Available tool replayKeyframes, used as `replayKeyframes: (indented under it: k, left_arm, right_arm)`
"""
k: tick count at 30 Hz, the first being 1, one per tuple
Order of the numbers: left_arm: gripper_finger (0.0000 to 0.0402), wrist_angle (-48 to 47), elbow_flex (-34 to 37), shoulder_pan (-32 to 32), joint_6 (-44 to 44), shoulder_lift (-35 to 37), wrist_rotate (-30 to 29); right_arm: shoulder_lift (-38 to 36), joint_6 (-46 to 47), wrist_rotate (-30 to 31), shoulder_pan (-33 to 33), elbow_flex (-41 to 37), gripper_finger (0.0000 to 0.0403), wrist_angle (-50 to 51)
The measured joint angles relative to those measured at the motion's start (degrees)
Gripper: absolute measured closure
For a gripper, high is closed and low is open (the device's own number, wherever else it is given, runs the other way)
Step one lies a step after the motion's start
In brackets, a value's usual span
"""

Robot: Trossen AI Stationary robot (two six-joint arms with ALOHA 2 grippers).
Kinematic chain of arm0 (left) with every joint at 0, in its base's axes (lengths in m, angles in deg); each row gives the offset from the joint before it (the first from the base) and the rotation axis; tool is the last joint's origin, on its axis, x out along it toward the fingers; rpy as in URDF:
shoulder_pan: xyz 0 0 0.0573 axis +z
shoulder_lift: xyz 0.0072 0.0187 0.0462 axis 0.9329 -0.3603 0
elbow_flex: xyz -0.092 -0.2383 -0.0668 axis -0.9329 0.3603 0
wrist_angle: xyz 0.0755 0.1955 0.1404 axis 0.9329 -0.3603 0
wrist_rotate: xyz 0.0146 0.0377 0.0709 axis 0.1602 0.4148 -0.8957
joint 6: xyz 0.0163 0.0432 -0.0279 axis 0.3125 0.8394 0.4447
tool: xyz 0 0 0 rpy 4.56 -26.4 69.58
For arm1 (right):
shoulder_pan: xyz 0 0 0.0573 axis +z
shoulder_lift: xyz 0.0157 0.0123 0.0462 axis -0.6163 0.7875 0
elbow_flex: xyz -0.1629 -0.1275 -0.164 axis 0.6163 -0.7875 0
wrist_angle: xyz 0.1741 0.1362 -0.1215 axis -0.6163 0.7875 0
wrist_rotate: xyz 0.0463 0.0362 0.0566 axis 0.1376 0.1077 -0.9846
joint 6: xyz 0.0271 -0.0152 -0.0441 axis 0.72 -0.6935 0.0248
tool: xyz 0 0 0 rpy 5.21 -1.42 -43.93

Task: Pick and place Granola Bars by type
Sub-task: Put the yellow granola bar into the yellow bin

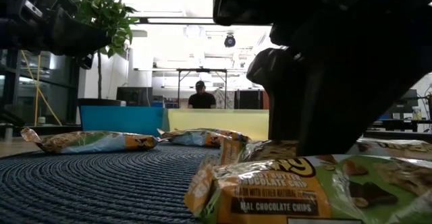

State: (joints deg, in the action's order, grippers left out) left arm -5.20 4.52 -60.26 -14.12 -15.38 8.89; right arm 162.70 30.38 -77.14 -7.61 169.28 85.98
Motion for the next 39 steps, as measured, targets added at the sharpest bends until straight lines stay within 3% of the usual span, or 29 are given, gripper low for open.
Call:
replayKeyframes:
  k: [14, 27, 39]
  left_arm:
    - [0.0319, 0.0, 0.0, 0.0, 0.0, 0.0, 0.0]
    - [0.0319, 0.0, 0.0, 0.0, 0.0, 0.0, 0.0]
    - [0.0319, 0.0, 0.0, 0.0, 0.0, 0.0, 0.0]
  right_arm:
    - [-0.2, 0.0, -0.2, 0.0, 0.0, 0.0320, 0.2]
    - [-7.3, -0.2, 2.6, -1.8, -0.3, 0.0329, -0.3]
    - [-18.9, -3.5, 14.1, -8.4, -0.1, 0.0329, -8.0]
